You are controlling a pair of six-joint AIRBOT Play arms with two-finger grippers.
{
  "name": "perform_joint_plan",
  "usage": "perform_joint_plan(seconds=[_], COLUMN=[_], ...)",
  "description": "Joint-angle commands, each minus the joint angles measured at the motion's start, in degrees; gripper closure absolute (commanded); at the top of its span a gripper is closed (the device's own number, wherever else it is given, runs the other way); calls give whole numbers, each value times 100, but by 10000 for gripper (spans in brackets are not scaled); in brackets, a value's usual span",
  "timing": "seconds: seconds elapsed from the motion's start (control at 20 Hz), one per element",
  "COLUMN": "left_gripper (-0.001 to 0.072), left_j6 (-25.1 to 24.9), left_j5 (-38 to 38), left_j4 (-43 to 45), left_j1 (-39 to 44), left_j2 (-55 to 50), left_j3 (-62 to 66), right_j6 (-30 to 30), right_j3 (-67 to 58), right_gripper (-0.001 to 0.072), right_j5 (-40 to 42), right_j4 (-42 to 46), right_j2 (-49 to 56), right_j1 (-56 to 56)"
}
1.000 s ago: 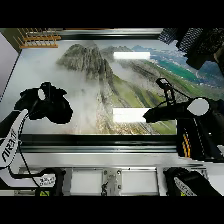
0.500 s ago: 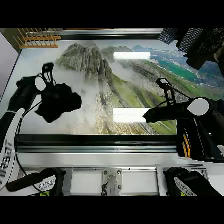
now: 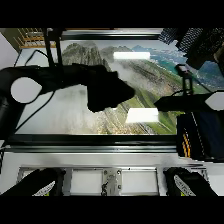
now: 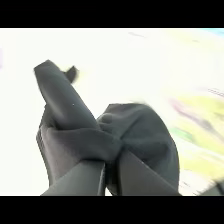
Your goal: Fold the clothes and pants, and hang the long-sleeved shirts on hangers.
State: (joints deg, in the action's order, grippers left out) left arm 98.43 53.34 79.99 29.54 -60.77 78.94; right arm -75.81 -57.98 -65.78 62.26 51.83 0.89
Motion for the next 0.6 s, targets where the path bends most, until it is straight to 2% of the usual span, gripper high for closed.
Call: perform_joint_plan(seconds=[0.0, 0.1, 0.15, 0.2, 0.25, 0.4, 0.45, 0.5, 0.55], left_gripper=[701, 700, 541, 149, -10, -10, -10, -10, -10], left_j6=[323, 323, 321, 354, 494, 503, 496, 496, 496], left_j5=[-378, -767, -828, -802, -647, -61, -15, 9, 2], left_j4=[-11, -7, -7, -68, -118, -433, -514, -525, -525], left_j1=[426, 369, 247, 57, -181, -1014, -1237, -1456, -1626], left_j2=[-83, -455, -693, -892, -1062, -1300, -1292, -1285, -1294], left_j3=[-553, -894, -944, -927, -848, -844, -1014, -1244, -1497], right_j6=[-238, -380, -378, -378, -376, -374, -374, -374, -374], right_j3=[-238, -236, -236, -236, -234, -170, -103, -31, 61], right_gripper=[698, 699, 698, 698, 693, 685, 656, 482, 241], right_j5=[87, 107, 107, 107, 105, 61, 68, 68, 70], right_j4=[313, 313, 313, 315, 313, 310, 310, 308, 293], right_j2=[-234, -280, -269, -238, -195, -9, 76, 192, 343], right_j1=[-861, -1172, -1255, -1296, -1305, -1305, -1303, -1303, -1298])
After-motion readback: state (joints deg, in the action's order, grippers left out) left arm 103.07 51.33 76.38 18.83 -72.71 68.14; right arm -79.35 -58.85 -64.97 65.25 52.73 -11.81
